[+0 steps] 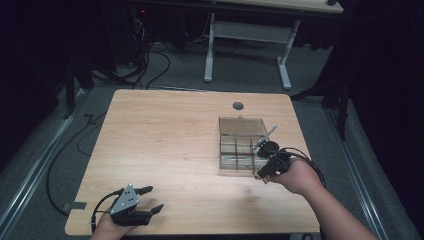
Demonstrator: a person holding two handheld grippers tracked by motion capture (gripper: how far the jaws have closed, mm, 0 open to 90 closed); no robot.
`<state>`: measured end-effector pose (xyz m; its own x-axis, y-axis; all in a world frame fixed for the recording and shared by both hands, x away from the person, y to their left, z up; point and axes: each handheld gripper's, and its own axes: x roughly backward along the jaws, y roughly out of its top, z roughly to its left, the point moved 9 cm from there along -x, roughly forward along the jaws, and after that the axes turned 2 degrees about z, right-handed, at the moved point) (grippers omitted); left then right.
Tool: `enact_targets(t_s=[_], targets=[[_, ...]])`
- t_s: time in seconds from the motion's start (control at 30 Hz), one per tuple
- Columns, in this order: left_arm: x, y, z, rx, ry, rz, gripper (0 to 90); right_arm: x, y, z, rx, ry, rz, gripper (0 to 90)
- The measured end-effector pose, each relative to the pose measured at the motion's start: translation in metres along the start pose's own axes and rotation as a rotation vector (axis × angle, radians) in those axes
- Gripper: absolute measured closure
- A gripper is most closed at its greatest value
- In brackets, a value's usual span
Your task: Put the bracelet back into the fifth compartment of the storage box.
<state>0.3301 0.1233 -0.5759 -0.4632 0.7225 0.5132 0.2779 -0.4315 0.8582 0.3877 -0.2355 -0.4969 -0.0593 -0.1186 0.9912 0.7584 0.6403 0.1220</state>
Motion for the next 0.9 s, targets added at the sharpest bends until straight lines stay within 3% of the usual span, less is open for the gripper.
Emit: enact_targets(t_s=[0.53,0.6,0.63,0.9], targets=[[0.000,0.000,0.000,0.004,0.002,-0.002,28.7,0.013,0.024,-0.011,-0.014,-0.004,-0.017,85.2],[0.000,0.000,0.000,0.005,0.001,-0.002,28.8,0.019,0.025,-0.009,-0.024,0.013,-0.024,85.2],[0.000,0.000,0.000,0.005,0.001,-0.004,28.7,0.022,0.027,-0.010,-0.001,0.006,-0.037,85.2],[0.000,0.000,0.000,0.002,0.000,0.000,28.8,0.043,0.036,-0.012,-0.014,-0.011,-0.056,85.1]])
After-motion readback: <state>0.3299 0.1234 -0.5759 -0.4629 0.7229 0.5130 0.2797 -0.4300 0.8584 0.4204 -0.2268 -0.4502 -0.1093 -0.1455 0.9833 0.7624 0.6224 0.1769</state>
